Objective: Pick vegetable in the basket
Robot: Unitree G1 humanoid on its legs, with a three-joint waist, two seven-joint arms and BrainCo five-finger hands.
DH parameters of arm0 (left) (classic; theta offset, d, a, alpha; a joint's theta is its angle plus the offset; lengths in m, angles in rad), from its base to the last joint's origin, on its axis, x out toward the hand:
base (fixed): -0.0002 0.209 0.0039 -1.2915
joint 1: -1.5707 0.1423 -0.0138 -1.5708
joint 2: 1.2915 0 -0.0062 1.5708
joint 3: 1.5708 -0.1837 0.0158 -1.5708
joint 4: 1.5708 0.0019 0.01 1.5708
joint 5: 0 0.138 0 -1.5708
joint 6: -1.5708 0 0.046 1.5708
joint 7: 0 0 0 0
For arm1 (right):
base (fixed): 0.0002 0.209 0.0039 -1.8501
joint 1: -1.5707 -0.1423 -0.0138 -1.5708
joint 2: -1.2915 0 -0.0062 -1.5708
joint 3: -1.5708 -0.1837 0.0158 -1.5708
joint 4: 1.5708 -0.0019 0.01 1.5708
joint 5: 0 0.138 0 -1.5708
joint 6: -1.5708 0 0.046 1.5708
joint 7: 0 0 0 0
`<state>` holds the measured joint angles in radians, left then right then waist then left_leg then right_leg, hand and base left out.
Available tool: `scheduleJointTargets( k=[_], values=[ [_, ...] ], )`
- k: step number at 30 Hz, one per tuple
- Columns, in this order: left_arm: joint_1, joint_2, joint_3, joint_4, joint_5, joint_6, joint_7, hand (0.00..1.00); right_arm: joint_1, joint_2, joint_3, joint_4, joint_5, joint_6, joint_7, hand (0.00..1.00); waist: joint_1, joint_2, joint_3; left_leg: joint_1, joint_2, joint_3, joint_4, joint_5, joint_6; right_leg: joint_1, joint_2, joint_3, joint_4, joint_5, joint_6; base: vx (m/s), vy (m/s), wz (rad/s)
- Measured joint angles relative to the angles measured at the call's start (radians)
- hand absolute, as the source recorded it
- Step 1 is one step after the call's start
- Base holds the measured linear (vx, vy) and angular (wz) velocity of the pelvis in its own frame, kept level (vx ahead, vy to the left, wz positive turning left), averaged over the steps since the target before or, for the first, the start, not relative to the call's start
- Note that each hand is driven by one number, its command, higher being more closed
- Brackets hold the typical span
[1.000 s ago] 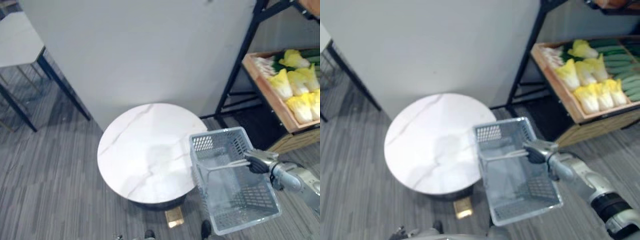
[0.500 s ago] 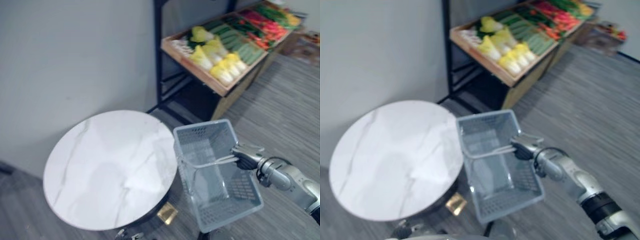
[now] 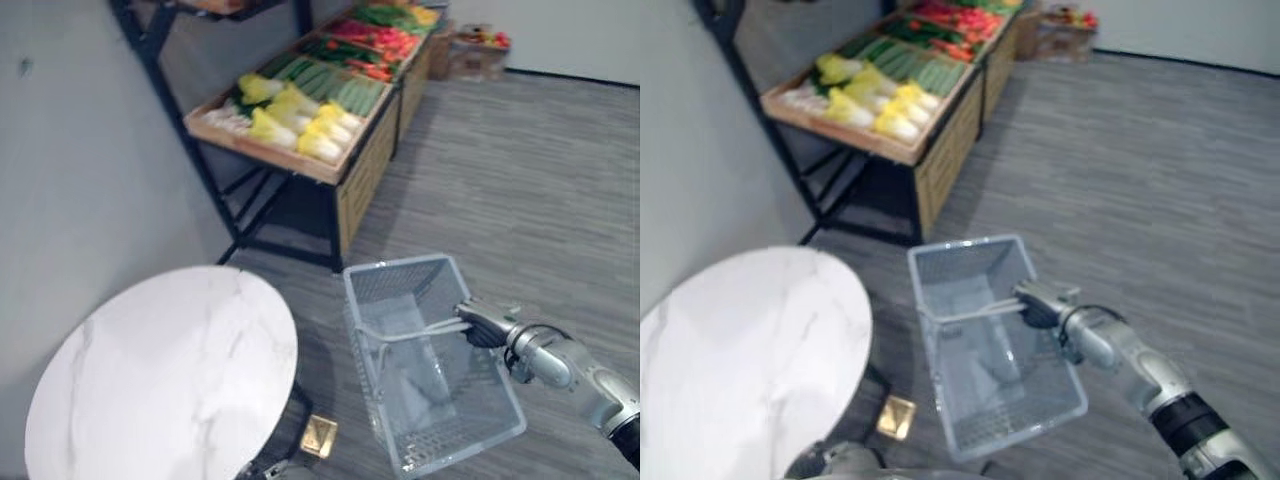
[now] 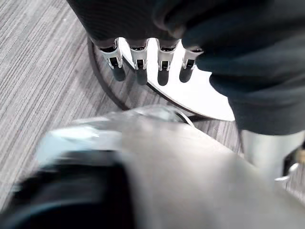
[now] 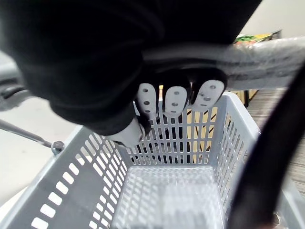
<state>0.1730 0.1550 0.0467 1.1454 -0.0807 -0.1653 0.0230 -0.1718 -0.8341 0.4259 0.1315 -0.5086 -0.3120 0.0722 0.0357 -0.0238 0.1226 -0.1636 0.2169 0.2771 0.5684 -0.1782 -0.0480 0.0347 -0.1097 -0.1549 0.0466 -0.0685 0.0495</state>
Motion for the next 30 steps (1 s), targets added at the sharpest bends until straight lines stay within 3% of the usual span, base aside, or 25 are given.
scheduleJointTargets(
  k=[2, 4, 5, 7, 9, 15, 17, 20, 22, 23, 24, 26, 28, 29, 30],
  values=[
    [0.021, -0.006, 0.0, -0.004, 0.01, 0.001, 0.001, 0.0, -0.001, 0.0, 0.004, 0.001, 0.006, -0.002, 0.0, 1.0, 0.0, 0.004, -0.001, 0.013, -0.078, -0.175, -0.189, -0.013, -0.021, -0.042, 0.014, 0.086, 0.001, 0.018, 0.005, 0.02, 0.121, -1.12],
    [0.025, -0.015, -0.002, -0.003, 0.015, 0.001, 0.001, 0.0, -0.001, -0.011, 0.004, 0.007, 0.006, 0.003, 0.0, 1.0, -0.003, 0.025, -0.005, 0.015, -0.111, -0.297, -0.328, 0.008, -0.023, -0.08, 0.036, 0.144, 0.009, 0.026, 0.017, 0.03, 0.2, -1.14],
    [0.017, -0.013, 0.001, -0.003, 0.016, 0.001, 0.0, 0.0, -0.003, 0.0, 0.004, 0.024, 0.006, 0.006, -0.001, 1.0, 0.0, 0.029, 0.002, 0.03, -0.123, -0.298, -0.359, 0.034, -0.025, -0.096, 0.036, 0.187, 0.015, 0.032, 0.028, 0.05, 0.205, -0.99],
    [0.011, -0.002, -0.003, -0.006, 0.017, -0.002, 0.002, 0.0, -0.001, -0.002, 0.013, 0.03, 0.006, 0.005, 0.0, 1.0, -0.009, -0.002, 0.012, 0.033, -0.149, -0.254, -0.367, 0.028, -0.018, -0.103, 0.01, 0.212, -0.009, 0.048, 0.054, 0.06, 0.163, -0.55],
    [0.007, 0.006, -0.002, -0.012, 0.017, -0.001, 0.001, 0.0, 0.0, -0.005, 0.01, 0.03, 0.006, 0.005, 0.001, 1.0, -0.011, -0.01, 0.01, 0.034, -0.175, -0.224, -0.357, 0.014, 0.006, -0.099, -0.017, 0.234, -0.034, 0.063, 0.077, 0.06, 0.239, -0.33],
    [0.005, 0.006, -0.004, -0.014, 0.024, -0.001, 0.0, 0.0, 0.048, 0.0, -0.026, 0.028, 0.009, -0.02, 0.003, 1.0, -0.004, -0.008, 0.008, 0.046, -0.208, -0.154, -0.359, -0.016, 0.04, -0.134, -0.047, 0.276, -0.028, 0.084, 0.103, 0.05, 0.135, -0.32],
    [0.005, 0.007, -0.006, -0.014, 0.024, -0.001, 0.001, 0.0, 0.058, 0.0, -0.027, 0.029, 0.009, -0.02, 0.004, 1.0, -0.005, -0.004, 0.008, 0.055, -0.197, -0.128, -0.358, -0.026, 0.043, -0.178, -0.027, 0.276, 0.051, 0.086, 0.1, 0.04, 0.054, -0.52],
    [0.004, 0.017, -0.044, -0.013, 0.025, 0.0, 0.004, 0.0, 0.065, 0.01, -0.04, 0.036, 0.007, -0.012, 0.004, 1.0, -0.016, 0.008, 0.023, 0.13, -0.178, -0.094, -0.382, -0.036, 0.057, -0.294, 0.007, 0.263, 0.356, 0.079, 0.049, 0.02, 0.034, -0.4],
    [0.005, 0.023, -0.071, -0.011, 0.029, 0.0, 0.002, 0.0, 0.092, 0.023, -0.081, 0.036, 0.007, -0.005, 0.003, 1.0, -0.043, 0.018, 0.038, 0.207, -0.179, -0.094, -0.394, -0.068, 0.083, -0.331, -0.018, 0.211, 0.536, 0.105, 0.007, -0.02, 0.037, -0.07],
    [0.004, 0.023, -0.071, -0.012, 0.031, 0.0, 0.002, 0.0, 0.097, 0.03, -0.086, 0.036, 0.007, -0.004, 0.003, 1.0, -0.049, 0.027, 0.042, 0.218, -0.179, -0.093, -0.394, -0.075, 0.085, -0.332, -0.028, 0.195, 0.556, 0.089, -0.01, 0.01, 0.078, -0.06],
    [-0.004, 0.024, -0.074, -0.012, 0.035, 0.001, 0.002, 0.0, 0.098, 0.041, -0.088, 0.036, 0.007, -0.004, 0.003, 1.0, -0.06, 0.021, 0.043, 0.228, -0.183, -0.093, -0.395, -0.082, 0.089, -0.338, -0.045, 0.166, 0.551, 0.056, -0.023, 0.05, 0.075, -0.04],
    [-0.035, 0.03, -0.079, -0.013, 0.047, 0.001, 0.003, 0.0, 0.098, 0.058, -0.103, 0.04, 0.007, -0.012, 0.003, 1.0, -0.061, 0.019, 0.053, 0.217, -0.184, -0.094, -0.402, -0.086, 0.086, -0.382, -0.067, 0.132, 0.421, 0.051, -0.016, 0.12, 0.044, 0.0],
    [-0.058, 0.027, -0.08, -0.017, 0.047, 0.001, 0.004, 0.0, 0.098, 0.059, -0.106, 0.042, 0.007, -0.013, 0.003, 1.0, -0.061, 0.018, 0.06, 0.22, -0.183, -0.096, -0.41, -0.092, 0.074, -0.396, -0.083, 0.125, 0.266, 0.079, 0.02, 0.19, -0.028, 0.07],
    [-0.062, 0.026, -0.08, -0.032, 0.047, 0.001, 0.008, 0.0, 0.098, 0.059, -0.117, 0.043, 0.007, -0.011, 0.001, 1.0, -0.061, 0.019, 0.063, 0.235, -0.184, -0.097, -0.41, -0.106, 0.044, -0.396, -0.106, 0.105, 0.103, 0.105, 0.053, 0.24, -0.07, 0.09],
    [-0.063, 0.027, -0.08, -0.033, 0.047, 0.001, 0.01, 0.0, 0.098, 0.06, -0.121, 0.043, 0.006, -0.009, 0.001, 1.0, -0.06, 0.016, 0.065, 0.246, -0.186, -0.1, -0.41, -0.112, 0.036, -0.396, -0.113, 0.1, 0.064, 0.106, 0.055, 0.35, -0.133, 0.2]
  ],
)
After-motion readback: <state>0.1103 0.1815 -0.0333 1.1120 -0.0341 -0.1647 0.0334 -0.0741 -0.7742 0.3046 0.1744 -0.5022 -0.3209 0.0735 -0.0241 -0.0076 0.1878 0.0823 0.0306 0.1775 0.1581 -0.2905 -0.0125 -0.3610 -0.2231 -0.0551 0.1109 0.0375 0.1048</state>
